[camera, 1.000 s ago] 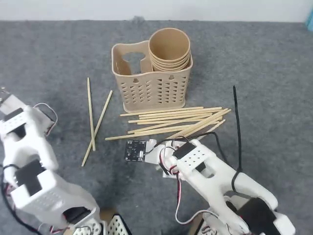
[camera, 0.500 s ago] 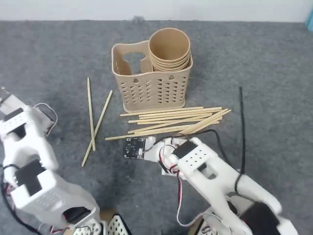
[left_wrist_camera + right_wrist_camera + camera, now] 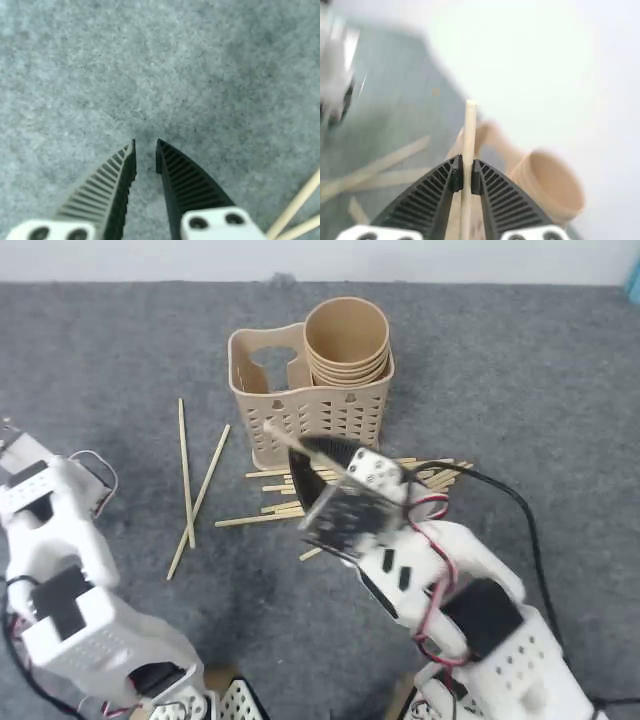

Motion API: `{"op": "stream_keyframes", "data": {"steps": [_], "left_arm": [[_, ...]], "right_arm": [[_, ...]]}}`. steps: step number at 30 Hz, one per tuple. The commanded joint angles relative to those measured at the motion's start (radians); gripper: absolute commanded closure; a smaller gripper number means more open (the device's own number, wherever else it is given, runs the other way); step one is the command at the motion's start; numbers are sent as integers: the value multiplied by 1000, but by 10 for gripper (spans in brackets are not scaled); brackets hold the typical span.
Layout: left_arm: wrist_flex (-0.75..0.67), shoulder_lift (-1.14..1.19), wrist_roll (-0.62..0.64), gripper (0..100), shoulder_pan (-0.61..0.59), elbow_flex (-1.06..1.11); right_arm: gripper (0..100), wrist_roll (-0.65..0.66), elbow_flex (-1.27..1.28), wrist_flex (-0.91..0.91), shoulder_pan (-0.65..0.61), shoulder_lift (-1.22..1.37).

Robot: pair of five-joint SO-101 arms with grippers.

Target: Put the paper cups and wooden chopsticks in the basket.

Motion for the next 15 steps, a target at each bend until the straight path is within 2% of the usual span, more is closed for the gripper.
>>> {"op": "stream_keyframes", "data": {"steps": [1,7,12,15], "left_arm": [[6,-5,5,934,-2,-41],[6,-5,3,935,-2,-41],[6,-5,3,936,-3,-39],[6,-5,3,937,-3,-39]], "right_arm": [[991,-83,-68,-130,27,-25],[989,-348,-69,-437,33,1],[989,-367,-81,-728,35,134],[989,-368,-144,-834,36,249]]}}
